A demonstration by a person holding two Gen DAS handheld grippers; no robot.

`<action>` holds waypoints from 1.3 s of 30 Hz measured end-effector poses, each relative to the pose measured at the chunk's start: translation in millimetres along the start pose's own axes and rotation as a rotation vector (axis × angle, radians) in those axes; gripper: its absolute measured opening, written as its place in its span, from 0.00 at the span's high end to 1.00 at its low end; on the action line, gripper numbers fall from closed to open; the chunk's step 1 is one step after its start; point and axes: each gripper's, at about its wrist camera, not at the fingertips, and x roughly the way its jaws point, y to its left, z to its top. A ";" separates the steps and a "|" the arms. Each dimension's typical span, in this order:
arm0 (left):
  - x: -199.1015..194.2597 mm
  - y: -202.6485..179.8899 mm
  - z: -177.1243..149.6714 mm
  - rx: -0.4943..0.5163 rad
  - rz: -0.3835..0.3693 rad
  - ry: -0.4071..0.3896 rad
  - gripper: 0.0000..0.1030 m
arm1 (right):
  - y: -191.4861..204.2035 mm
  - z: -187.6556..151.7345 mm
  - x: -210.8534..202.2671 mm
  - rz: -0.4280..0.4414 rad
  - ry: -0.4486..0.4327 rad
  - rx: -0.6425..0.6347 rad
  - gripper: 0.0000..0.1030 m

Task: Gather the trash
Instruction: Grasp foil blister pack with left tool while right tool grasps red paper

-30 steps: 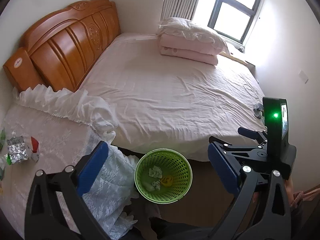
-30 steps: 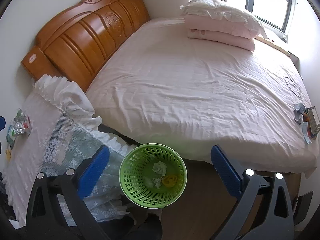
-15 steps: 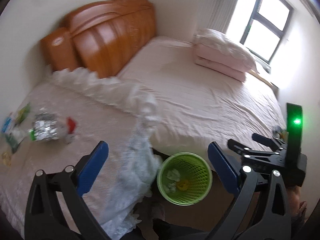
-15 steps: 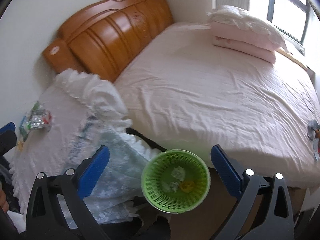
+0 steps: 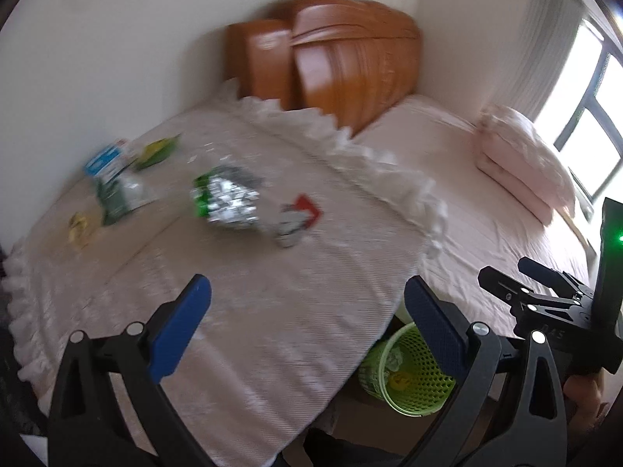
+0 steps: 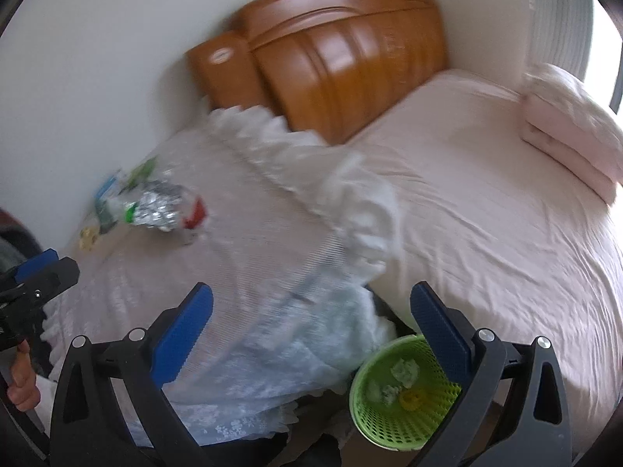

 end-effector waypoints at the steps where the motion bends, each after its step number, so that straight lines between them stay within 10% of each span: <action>1: 0.7 11.5 -0.2 -0.025 0.012 0.001 0.08 | 6.0 2.4 3.2 0.011 0.003 -0.012 0.02; 20: 42.8 80.0 9.7 -0.171 0.039 0.069 0.08 | 128.7 58.3 151.2 0.144 0.133 -0.245 0.03; 28: 68.7 87.0 27.7 -0.222 0.023 0.087 0.08 | 120.3 58.9 180.1 0.226 0.211 -0.190 0.64; 39: 138.1 81.9 37.3 -0.410 -0.038 0.163 0.27 | 79.8 66.6 151.7 0.216 0.167 -0.144 0.72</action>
